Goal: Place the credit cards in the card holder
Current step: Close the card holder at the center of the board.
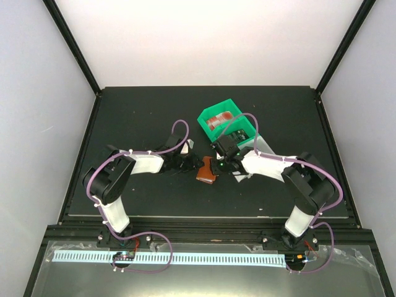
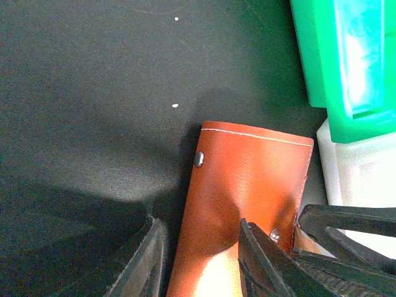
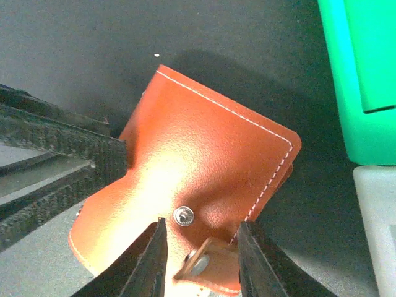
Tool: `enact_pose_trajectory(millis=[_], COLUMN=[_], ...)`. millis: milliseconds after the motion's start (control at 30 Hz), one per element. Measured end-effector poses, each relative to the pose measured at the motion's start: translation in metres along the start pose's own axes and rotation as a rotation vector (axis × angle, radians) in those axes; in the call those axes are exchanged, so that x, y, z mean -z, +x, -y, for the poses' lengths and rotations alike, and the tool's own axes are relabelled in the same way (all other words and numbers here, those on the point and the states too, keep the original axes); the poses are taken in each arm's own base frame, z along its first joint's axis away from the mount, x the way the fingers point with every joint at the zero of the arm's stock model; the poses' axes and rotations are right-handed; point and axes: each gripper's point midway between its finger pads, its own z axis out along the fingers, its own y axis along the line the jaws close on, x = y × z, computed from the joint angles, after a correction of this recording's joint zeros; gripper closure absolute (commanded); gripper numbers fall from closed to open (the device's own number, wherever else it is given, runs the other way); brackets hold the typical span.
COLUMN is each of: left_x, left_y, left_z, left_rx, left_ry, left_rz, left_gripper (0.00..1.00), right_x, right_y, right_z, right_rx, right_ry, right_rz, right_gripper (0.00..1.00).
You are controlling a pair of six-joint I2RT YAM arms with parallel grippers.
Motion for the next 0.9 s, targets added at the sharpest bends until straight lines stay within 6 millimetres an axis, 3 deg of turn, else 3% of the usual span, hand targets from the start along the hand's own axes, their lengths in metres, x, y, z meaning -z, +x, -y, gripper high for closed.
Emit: enact_pose_trajectory(millis=[167, 367, 600, 900], left_x=[0.000, 0.000, 0.000, -0.003], left_y=[0.000, 0.000, 0.000, 0.004], left_z=[0.001, 0.004, 0.004, 0.004], left_rx=[-0.010, -0.022, -0.039, -0.058], left_ry=[0.005, 0.021, 0.024, -0.001], left_rz=[0.001, 0.003, -0.001, 0.006], left_gripper=[0.58, 0.55, 0.57, 0.64], right_x=[0.011, 0.022, 0.030, 0.020], right_y=[-0.010, -0.012, -0.005, -0.002], right_z=[-0.003, 0.005, 0.010, 0.004], right_rx=[-0.007, -0.011, -0.020, -0.082], right_ry=[0.025, 0.099, 0.145, 0.137], right_rz=[-0.007, -0.037, -0.103, -0.162], right_gripper=[0.81, 0.69, 0.64, 0.67])
